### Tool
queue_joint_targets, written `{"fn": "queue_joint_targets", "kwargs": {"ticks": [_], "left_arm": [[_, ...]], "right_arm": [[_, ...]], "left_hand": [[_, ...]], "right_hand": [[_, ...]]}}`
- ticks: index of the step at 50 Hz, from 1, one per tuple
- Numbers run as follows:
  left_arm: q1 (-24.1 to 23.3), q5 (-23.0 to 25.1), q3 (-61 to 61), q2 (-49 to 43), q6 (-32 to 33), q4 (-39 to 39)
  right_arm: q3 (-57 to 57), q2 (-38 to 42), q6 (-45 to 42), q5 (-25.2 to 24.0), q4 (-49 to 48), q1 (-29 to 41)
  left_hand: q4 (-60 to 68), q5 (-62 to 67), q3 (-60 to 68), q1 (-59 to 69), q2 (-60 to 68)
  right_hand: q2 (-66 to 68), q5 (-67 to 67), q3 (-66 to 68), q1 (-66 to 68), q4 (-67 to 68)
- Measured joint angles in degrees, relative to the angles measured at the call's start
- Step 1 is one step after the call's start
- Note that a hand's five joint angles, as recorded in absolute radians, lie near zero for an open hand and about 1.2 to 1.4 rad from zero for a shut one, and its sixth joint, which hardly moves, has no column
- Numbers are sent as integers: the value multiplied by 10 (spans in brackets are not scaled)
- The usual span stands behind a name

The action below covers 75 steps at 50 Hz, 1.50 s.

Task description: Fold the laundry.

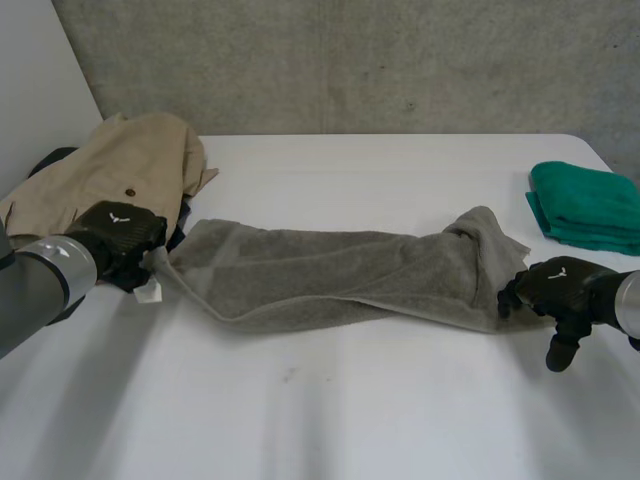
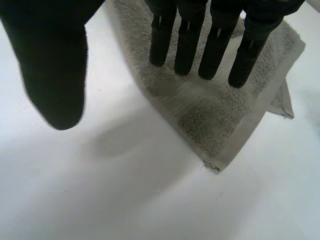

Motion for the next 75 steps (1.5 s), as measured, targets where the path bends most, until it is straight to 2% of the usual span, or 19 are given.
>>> {"fn": "queue_joint_targets", "kwargs": {"ticks": [3, 10, 16, 18, 30, 34, 37, 45, 51, 56, 60, 64, 69, 75], "left_arm": [[8, 10, 12, -4, -7, 5], [5, 9, 42, -9, -42, 19], [-2, 2, 65, -15, -61, 24], [-5, -3, 74, -18, -66, 24], [-17, -24, 96, -30, -80, 24], [-18, -26, 97, -29, -81, 24], [-19, -26, 95, -27, -80, 24], [-17, -26, 68, -11, -67, 14], [-7, -19, 29, -1, -11, -37], [-4, -6, 13, -19, 51, -85], [-16, -5, 32, -55, 75, -95], [-34, -14, 90, -95, 71, -74], [-58, -32, 206, -132, 33, -20], [-77, -51, 382, -137, -66, 106]], "right_arm": [[9, 20, 30, -1, -64, 3], [47, 30, 111, -14, -192, 16], [64, 47, 153, -22, -272, 36], [65, 59, 165, -21, -299, 46], [46, 119, 176, -7, -365, 71], [40, 132, 174, -3, -373, 73], [39, 135, 175, 4, -379, 74], [55, 64, 175, 17, -353, 53], [41, 3, 107, 12, -170, 16], [17, 5, -10, 14, 21, 3], [-14, 24, -51, 23, 81, 8], [-63, 48, -20, 30, 59, 22], [-149, 72, 48, 36, -20, 47], [-299, 84, 168, 79, -199, 73]], "left_hand": [[0, 0, 0, 0, 0], [0, 0, 0, 0, 0], [0, 0, 0, 0, 0], [0, 0, 0, 0, 0], [0, 0, 0, 0, 0], [0, 0, 0, 0, 0], [0, 0, 0, 0, 0], [0, 0, 0, 0, 0], [0, 0, 0, 0, 0], [0, 0, 0, 0, 0], [0, 0, 0, 0, 0], [0, 0, 0, 0, 0], [0, 0, 0, 0, 0], [0, 0, 0, 0, 0]], "right_hand": [[-53, -58, -52, -53, -59], [-69, -92, -89, -82, -91], [-67, -54, -69, -80, -75], [-56, -17, -34, -40, -34], [63, 69, 61, 59, 57], [188, 180, 182, 147, 181], [351, 357, 339, 188, 351], [366, 393, 369, 188, 381], [366, 395, 374, 188, 381], [366, 395, 377, 188, 381], [366, 395, 377, 188, 381], [366, 395, 377, 188, 381], [367, 395, 377, 188, 381], [373, 396, 377, 188, 382]]}}
